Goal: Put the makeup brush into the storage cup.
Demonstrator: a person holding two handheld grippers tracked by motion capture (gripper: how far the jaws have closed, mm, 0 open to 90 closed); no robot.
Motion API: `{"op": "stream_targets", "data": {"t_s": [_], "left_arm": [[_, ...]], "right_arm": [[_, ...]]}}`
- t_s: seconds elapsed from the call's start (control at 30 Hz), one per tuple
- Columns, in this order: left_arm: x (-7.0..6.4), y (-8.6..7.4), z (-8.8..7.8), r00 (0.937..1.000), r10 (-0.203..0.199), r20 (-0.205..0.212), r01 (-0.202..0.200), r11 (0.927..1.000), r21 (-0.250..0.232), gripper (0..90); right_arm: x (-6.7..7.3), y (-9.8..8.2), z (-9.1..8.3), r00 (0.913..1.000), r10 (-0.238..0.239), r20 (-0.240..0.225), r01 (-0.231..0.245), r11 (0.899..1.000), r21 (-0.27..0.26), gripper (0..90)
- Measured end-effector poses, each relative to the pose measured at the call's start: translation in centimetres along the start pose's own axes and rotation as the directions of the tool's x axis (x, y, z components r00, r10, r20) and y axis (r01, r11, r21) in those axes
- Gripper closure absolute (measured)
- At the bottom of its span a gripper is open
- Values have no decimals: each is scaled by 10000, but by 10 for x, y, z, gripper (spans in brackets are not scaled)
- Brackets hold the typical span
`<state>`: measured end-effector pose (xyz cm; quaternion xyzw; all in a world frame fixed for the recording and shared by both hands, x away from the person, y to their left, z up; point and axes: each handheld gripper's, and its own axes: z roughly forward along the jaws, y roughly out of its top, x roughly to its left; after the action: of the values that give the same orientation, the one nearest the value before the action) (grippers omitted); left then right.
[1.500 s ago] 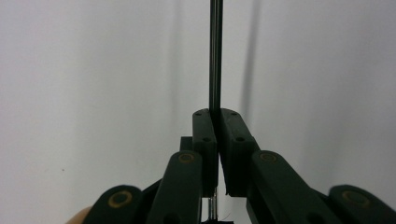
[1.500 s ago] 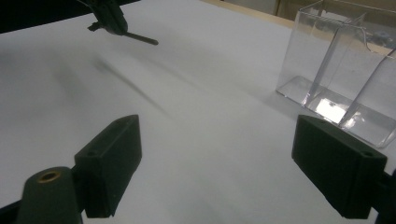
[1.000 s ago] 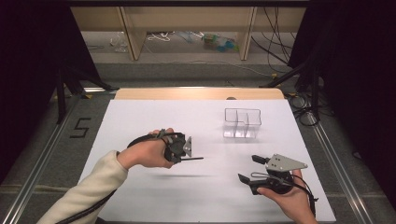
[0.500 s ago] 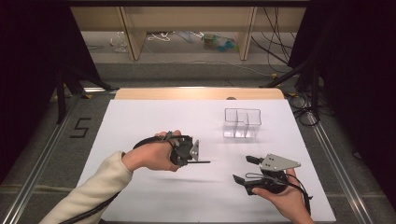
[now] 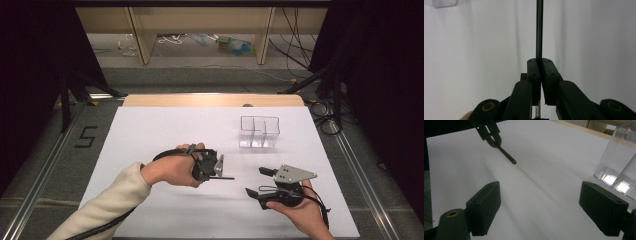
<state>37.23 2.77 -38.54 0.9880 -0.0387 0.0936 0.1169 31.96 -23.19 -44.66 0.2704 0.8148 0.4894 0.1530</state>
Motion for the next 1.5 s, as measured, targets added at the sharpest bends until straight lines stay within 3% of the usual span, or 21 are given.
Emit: {"op": "stream_targets", "data": {"t_s": [0.73,1.13,1.27,1.5], "left_arm": [[-9,32,12,9961,819,318,-816,9966,-115,854],[-18,47,14,9911,1257,447,-1251,9920,-158,853],[-19,50,16,9861,1592,476,-1582,9871,-247,853],[-22,52,16,9846,1666,523,-1651,9857,-323,853]], "right_arm": [[8,3,13,9973,-221,-698,232,9996,140,238],[12,4,20,9918,-480,-1186,527,9980,361,354],[13,4,20,9886,-588,-1388,657,9968,457,414],[14,4,21,9828,-602,-1748,698,9963,496,499]]}}
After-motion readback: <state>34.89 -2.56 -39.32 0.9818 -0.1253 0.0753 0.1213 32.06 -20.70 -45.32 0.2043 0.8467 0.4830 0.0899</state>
